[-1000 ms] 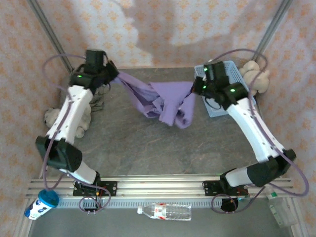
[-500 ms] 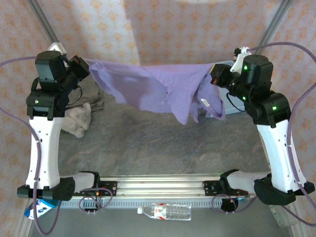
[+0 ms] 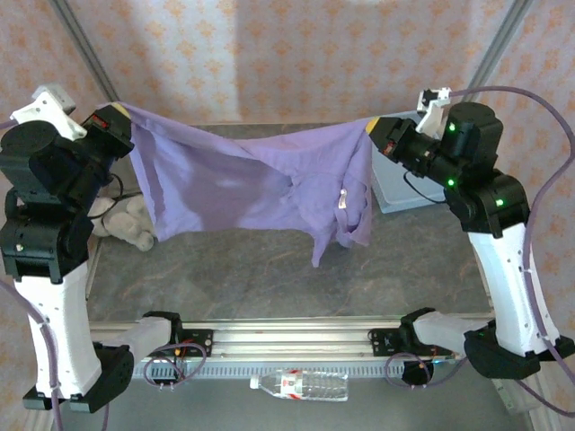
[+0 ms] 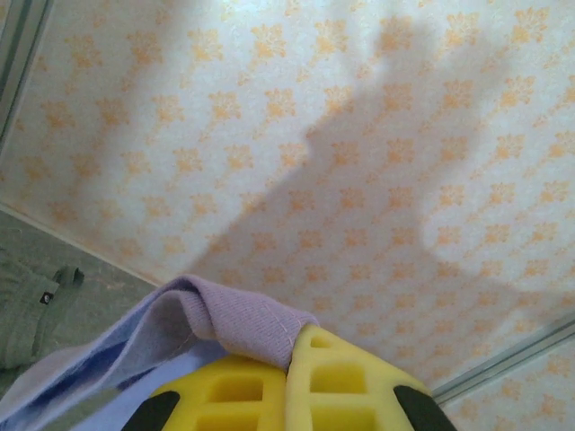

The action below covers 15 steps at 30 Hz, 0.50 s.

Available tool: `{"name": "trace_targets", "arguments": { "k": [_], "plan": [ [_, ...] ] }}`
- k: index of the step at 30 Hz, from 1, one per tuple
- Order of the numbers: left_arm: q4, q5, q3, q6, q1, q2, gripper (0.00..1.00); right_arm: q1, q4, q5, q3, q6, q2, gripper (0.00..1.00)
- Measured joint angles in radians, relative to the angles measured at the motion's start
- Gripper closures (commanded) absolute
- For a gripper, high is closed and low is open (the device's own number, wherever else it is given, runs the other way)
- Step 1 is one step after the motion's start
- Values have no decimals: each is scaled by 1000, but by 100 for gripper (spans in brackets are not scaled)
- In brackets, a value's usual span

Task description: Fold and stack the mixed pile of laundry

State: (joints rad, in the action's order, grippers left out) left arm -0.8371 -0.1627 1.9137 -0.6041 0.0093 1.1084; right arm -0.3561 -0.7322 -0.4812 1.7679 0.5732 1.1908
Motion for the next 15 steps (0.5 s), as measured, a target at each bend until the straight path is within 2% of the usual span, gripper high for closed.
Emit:
{"name": "trace_targets", "arguments": {
  "k": [3, 6, 7, 8, 9, 10, 11, 13, 15],
  "plan": [
    [15, 40, -3, 2, 0, 98, 100, 24, 29, 42, 18, 2, 87, 100],
    [19, 55, 25, 4, 0, 299, 100, 76, 79, 121, 18, -1, 219, 100],
    [18, 60, 42, 5, 0, 376, 85, 90, 109, 154, 10, -10, 271, 90],
    [15, 65, 69, 10, 0, 475, 49, 102, 145, 192, -2, -24, 327, 67],
    [5, 71, 95, 16, 0, 562, 35, 110, 165, 221, -6, -34, 377, 51],
    [-22, 77, 137, 18, 0, 663, 32, 119, 176, 256, 1, -48, 442, 42],
    [-65, 84, 193, 20, 0, 776, 30, 127, 170, 285, 23, -61, 511, 38],
    [-131, 95, 272, 27, -3, 937, 29, 137, 120, 324, 103, -90, 640, 35],
    [-183, 109, 275, 43, -15, 1026, 29, 141, 86, 340, 145, -112, 716, 35]
  ]
}}
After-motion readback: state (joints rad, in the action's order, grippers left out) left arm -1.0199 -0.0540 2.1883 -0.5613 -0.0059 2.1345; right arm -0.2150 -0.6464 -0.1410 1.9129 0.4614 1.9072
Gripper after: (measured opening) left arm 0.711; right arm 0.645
